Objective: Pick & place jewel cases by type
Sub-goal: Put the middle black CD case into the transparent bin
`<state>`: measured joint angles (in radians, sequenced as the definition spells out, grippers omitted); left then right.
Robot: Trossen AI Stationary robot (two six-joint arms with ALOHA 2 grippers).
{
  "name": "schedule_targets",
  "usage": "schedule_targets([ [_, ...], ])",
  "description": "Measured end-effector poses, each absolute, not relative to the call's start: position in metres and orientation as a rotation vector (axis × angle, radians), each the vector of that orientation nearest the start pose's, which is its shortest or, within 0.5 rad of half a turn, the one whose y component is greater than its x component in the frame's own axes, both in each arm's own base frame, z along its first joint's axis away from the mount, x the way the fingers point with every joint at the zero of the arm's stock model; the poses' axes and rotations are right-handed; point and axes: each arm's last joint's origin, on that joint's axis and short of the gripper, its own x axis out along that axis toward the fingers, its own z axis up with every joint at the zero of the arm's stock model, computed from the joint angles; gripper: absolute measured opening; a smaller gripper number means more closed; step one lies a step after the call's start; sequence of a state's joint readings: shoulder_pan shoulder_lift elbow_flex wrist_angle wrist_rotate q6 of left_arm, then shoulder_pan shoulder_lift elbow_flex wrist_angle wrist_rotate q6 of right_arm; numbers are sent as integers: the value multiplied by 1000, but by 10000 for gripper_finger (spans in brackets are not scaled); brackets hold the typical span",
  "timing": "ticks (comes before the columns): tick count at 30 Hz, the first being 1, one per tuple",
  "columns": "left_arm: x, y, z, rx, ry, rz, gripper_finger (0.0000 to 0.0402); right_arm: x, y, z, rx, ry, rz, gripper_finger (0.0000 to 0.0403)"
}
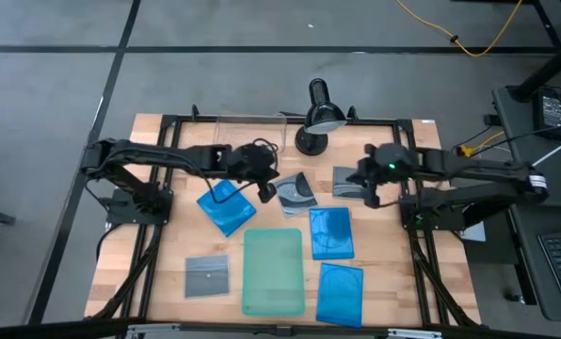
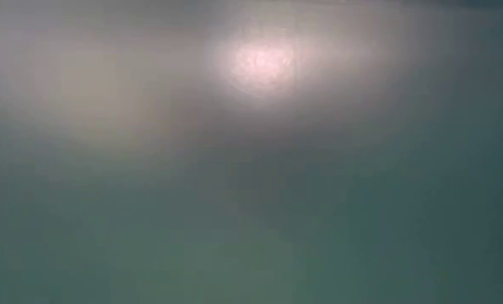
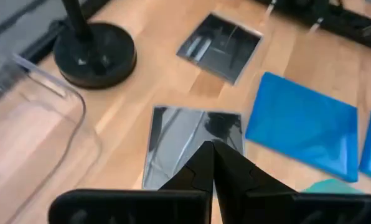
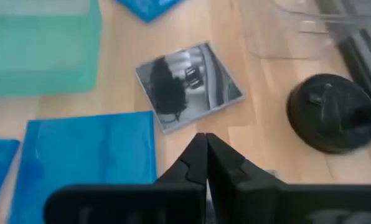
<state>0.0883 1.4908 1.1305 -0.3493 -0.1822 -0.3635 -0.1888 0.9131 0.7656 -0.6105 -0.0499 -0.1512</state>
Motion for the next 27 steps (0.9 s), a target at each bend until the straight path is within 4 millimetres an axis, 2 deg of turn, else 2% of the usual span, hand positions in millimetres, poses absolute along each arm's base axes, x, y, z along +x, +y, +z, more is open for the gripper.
schedule_targets([
  [7, 328, 33, 250, -411, 756, 433, 1, 213, -74, 234, -46, 838, 20, 5],
  [12, 321, 32, 233, -522, 798, 486, 1, 231, -94, 197, -31, 942, 58, 3],
  [20, 311, 29, 214, -697, 819, 582, 3, 252, -106, 143, -2, 1071, 120, 4],
  [27, 307, 28, 204, -846, 810, 614, 3, 260, -108, 123, 26, 1087, 157, 4],
])
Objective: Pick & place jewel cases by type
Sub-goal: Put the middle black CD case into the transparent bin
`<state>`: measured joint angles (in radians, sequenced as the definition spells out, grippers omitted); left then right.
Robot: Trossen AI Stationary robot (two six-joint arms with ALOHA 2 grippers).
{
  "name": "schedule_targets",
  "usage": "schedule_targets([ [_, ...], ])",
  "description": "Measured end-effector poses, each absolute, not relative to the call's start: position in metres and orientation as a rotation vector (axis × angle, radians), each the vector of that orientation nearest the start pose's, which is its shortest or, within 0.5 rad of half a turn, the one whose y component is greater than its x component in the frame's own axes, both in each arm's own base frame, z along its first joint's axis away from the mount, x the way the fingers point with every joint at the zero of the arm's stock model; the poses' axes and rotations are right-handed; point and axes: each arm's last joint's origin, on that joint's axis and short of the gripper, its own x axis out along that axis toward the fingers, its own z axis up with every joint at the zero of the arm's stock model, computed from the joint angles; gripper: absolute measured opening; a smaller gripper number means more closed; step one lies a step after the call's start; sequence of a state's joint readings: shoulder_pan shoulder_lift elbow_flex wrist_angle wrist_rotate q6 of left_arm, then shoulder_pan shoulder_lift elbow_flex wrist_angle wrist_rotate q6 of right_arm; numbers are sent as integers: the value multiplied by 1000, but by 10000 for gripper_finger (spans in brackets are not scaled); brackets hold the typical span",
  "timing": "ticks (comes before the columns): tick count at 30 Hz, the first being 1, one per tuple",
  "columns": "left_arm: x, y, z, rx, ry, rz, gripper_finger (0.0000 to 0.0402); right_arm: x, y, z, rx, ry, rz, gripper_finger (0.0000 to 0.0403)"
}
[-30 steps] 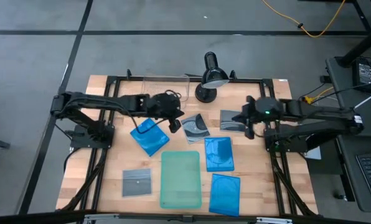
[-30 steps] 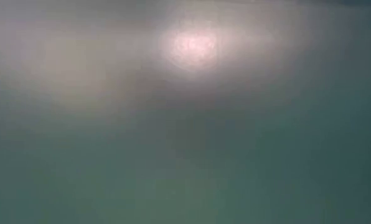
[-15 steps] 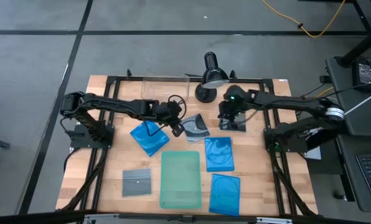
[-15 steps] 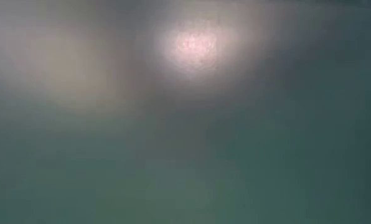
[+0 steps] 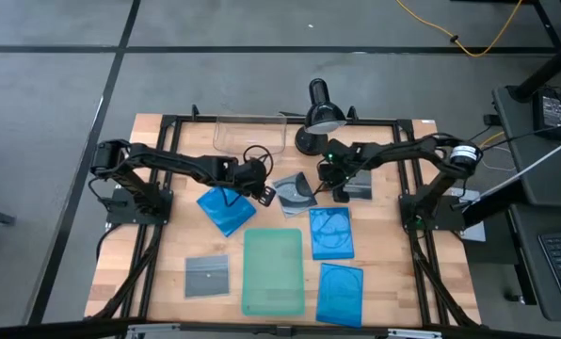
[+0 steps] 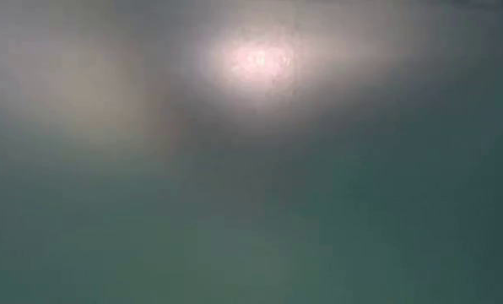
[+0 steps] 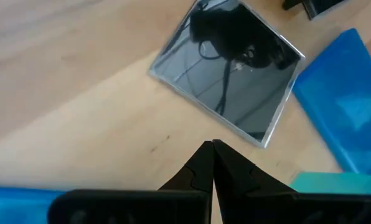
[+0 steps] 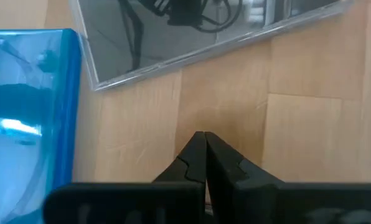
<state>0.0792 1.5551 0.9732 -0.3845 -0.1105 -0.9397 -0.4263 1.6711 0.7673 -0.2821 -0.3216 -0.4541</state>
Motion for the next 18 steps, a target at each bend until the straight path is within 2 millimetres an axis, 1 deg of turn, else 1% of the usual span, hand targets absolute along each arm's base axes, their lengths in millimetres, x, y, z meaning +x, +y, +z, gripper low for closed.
schedule_targets([
  [3, 307, 26, 200, -910, 805, 599, 3, 261, -108, 120, 27, 1077, 167, 5],
  [6, 307, 26, 199, -952, 805, 604, 4, 263, -109, 120, -18, 1052, 193, 5],
  [12, 307, 26, 199, -1025, 785, 639, 6, 269, -110, 121, -78, 1006, 192, 5],
  [15, 309, 26, 200, -1059, 759, 644, 17, 270, -108, 121, -116, 997, 212, 5],
  [18, 309, 26, 200, -1089, 745, 664, 41, 272, -105, 120, -142, 990, 231, 5],
])
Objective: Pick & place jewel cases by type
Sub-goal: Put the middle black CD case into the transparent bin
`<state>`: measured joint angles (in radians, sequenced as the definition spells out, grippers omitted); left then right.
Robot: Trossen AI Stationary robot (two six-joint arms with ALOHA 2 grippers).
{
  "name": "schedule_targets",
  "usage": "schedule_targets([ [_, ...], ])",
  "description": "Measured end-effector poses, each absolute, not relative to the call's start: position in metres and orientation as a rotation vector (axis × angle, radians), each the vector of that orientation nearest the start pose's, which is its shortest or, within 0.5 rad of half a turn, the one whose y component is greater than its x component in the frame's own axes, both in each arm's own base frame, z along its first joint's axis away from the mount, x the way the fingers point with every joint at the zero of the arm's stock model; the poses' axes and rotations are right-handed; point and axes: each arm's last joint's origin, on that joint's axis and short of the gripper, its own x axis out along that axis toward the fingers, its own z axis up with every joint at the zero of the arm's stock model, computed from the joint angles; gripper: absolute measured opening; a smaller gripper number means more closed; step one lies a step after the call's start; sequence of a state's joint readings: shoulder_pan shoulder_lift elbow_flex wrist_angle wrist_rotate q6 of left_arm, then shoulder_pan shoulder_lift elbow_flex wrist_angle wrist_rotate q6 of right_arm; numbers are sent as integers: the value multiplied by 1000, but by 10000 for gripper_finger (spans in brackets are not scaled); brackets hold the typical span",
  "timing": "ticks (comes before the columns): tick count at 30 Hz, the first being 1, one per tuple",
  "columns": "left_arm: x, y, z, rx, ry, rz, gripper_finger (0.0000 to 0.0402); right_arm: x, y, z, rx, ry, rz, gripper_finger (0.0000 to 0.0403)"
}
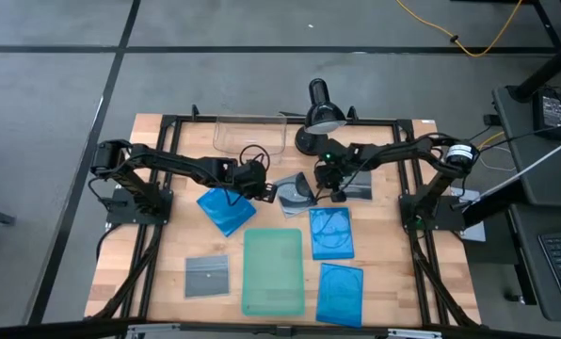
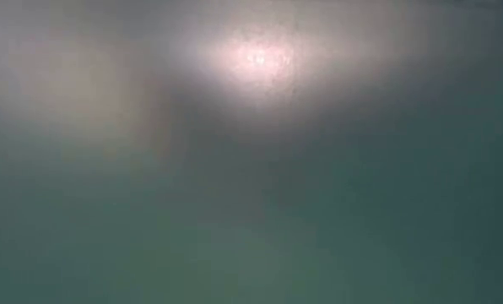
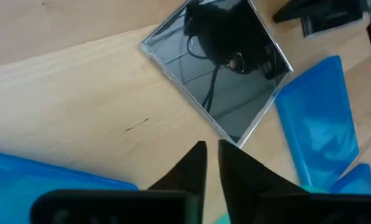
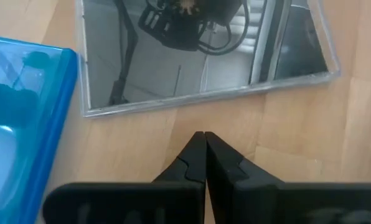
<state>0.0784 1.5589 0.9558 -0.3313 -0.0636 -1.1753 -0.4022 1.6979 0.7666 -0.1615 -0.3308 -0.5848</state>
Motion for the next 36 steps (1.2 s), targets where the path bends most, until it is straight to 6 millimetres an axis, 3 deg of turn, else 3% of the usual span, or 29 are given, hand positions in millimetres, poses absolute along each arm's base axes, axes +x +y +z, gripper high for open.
schedule_targets([
  [11, 310, 27, 201, -1180, 670, 735, 151, 278, -102, 111, -136, 980, 270, 5],
  [15, 316, 28, 190, -1214, 679, 759, 174, 280, -103, 113, -151, 969, 279, 5],
  [25, 355, 24, 147, -1346, 598, 624, 184, 285, -104, 117, -165, 967, 284, 5],
  [36, 356, 17, 140, -1410, 602, 667, 185, 285, -104, 117, -178, 972, 296, 5],
])
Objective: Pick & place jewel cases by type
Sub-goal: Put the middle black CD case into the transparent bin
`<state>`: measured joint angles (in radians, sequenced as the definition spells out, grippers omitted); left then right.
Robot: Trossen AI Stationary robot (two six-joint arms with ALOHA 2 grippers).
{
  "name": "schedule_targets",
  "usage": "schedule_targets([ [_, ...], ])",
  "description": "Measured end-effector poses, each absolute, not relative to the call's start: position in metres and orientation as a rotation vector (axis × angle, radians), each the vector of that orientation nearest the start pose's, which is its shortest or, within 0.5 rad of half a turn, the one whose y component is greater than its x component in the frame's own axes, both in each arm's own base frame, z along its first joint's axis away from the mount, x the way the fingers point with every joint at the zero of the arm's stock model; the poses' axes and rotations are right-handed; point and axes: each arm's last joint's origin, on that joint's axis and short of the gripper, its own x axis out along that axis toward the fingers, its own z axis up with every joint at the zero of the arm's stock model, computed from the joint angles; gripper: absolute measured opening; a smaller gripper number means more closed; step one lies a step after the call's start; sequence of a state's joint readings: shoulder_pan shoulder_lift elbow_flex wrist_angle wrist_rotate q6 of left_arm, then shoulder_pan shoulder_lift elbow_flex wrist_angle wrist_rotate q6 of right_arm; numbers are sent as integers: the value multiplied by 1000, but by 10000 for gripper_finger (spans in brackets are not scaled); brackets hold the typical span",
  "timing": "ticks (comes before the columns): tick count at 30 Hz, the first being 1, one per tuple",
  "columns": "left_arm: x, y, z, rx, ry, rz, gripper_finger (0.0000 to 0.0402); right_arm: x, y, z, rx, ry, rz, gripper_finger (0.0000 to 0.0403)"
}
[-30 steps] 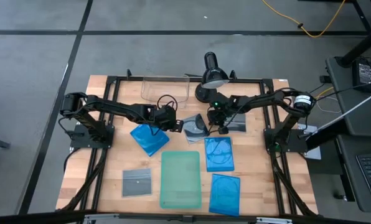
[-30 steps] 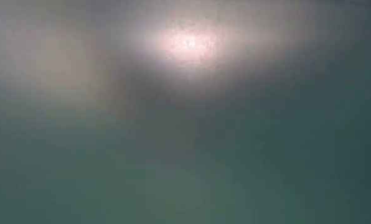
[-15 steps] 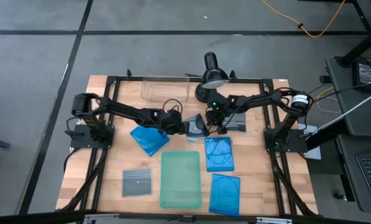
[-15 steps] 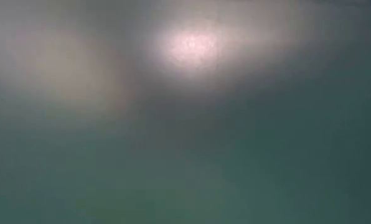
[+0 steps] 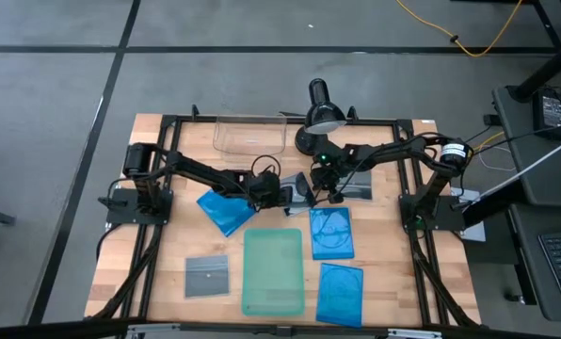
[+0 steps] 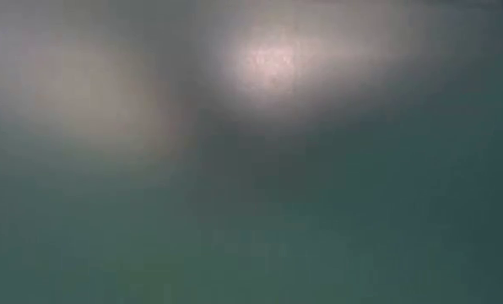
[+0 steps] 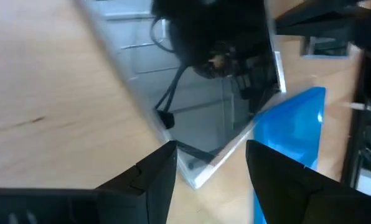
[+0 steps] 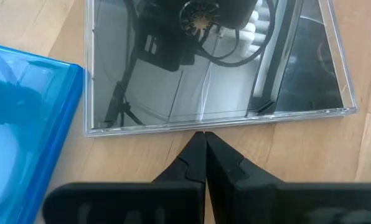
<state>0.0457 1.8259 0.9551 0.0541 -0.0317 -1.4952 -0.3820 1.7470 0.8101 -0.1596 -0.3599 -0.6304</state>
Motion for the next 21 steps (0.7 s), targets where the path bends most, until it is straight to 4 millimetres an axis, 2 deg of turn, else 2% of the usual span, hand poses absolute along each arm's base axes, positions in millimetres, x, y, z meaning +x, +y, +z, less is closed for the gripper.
schedule_targets([
  [10, 348, 7, 133, -1420, 679, 769, 185, 286, -102, 117, -228, 962, 324, 5],
  [21, 350, 22, 127, -1426, 626, 827, 184, 294, -87, 119, -276, 923, 370, 5],
])
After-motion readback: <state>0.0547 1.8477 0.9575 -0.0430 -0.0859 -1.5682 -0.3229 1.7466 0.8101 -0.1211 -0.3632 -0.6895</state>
